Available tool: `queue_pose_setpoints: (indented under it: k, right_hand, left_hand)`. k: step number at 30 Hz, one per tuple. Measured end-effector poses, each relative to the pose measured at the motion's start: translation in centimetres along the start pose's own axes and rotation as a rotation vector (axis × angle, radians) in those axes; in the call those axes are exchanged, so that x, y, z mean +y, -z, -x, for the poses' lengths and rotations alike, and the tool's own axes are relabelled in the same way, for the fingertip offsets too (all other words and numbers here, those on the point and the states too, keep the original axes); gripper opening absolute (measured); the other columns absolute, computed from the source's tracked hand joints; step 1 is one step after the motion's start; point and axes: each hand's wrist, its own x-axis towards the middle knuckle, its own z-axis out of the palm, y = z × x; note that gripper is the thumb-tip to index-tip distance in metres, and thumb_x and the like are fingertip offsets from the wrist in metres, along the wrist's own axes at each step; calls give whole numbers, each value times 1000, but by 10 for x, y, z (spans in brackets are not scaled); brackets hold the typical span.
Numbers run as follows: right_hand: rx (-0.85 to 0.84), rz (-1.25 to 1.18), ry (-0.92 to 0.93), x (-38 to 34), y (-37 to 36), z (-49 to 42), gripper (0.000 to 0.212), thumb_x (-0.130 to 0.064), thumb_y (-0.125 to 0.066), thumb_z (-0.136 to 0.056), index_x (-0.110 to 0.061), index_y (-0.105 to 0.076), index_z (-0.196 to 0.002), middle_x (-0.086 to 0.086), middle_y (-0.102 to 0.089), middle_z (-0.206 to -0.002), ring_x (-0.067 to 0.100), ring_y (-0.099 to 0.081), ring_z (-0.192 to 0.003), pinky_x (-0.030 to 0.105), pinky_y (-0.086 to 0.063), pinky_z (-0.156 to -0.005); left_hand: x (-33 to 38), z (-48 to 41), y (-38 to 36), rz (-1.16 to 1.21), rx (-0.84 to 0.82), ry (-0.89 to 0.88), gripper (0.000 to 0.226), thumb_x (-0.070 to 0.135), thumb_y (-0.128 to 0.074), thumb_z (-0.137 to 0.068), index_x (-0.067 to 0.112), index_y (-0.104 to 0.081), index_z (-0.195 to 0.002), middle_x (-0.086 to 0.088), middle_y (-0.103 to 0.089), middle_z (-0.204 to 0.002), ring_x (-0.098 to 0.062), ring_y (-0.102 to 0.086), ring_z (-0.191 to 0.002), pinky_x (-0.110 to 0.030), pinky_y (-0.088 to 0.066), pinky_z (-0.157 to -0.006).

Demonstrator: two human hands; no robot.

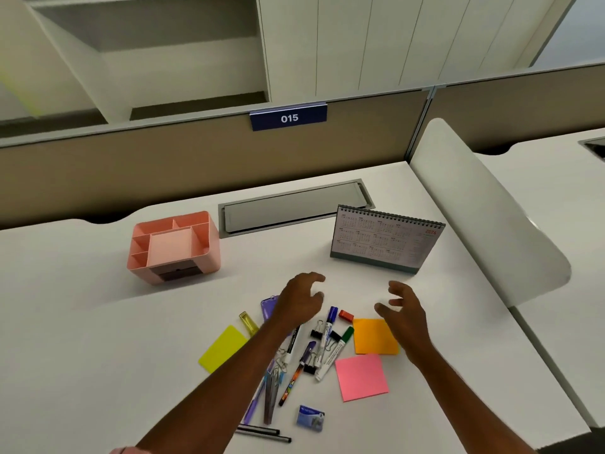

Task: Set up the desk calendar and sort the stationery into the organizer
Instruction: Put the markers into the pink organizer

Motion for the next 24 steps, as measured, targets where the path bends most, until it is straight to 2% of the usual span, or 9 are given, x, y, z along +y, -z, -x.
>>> queue_pose_setpoints:
  k: [2, 5, 9, 11, 15, 20, 24]
  right_hand:
    - [-52, 55, 33, -2, -12, 17, 57, -15, -81, -85, -22, -55, -136, -5, -60, -126, 18, -63, -104, 25, -48, -78]
    - [-134, 188, 101, 3, -27, 40, 49, -18, -81, -85, -24, -60, -129, -6, -59, -122, 18, -62, -103, 28, -51, -84]
    - [-232, 500, 317, 20, -39, 58, 44, -13, -75, -86, -30, -64, -124, -5, -60, -126, 20, -58, -116, 31, -51, -92]
    - [-249, 687, 428, 20, -43, 59, 45, -12, -76, -83, -29, -66, -123, -3, -61, -127, 21, -59, -113, 32, -54, -85]
    - [-272, 958, 592, 19, -50, 54, 42, -6, -75, -75, -29, -69, -110, 1, -63, -113, 25, -63, -97, 35, -54, -65]
    - [-329, 1038, 617, 6, -46, 46, 31, -9, -76, -79, -32, -69, -99, -3, -63, -107, 19, -60, -94, 31, -52, -66]
    - [-471, 929, 547, -12, -36, 43, 29, -9, -71, -86, -33, -71, -102, -12, -66, -101, 10, -61, -93, 28, -55, -76]
  left_hand:
    - [-3, 18, -6, -40, 36, -3, 35, 22, -66, -94, 27, -65, -129, 3, -61, -134, -19, -59, -121, -36, -50, -101]
    - [-5, 46, -17, -105, 66, 12, 30, 30, -65, -95, 29, -64, -125, 5, -58, -126, -18, -61, -111, -35, -53, -89]
    - [-8, 76, -41, -195, 58, 31, 28, 33, -66, -94, 26, -65, -120, 1, -60, -121, -20, -62, -111, -35, -53, -85]
    - [-13, 86, -50, -230, 39, 50, 29, 35, -65, -94, 26, -63, -122, 1, -59, -124, -20, -61, -114, -36, -53, -88]
    - [-21, 98, -62, -260, 24, 40, 31, 32, -65, -96, 25, -61, -125, 2, -58, -126, -19, -58, -118, -33, -51, -92]
    - [-26, 105, -65, -225, 50, 29, 33, 29, -68, -96, 25, -63, -128, 4, -59, -130, -16, -59, -118, -30, -50, -94]
    - [-32, 106, -65, -158, 49, 41, 34, 29, -72, -94, 24, -66, -127, 4, -61, -129, -14, -61, -117, -29, -52, -96]
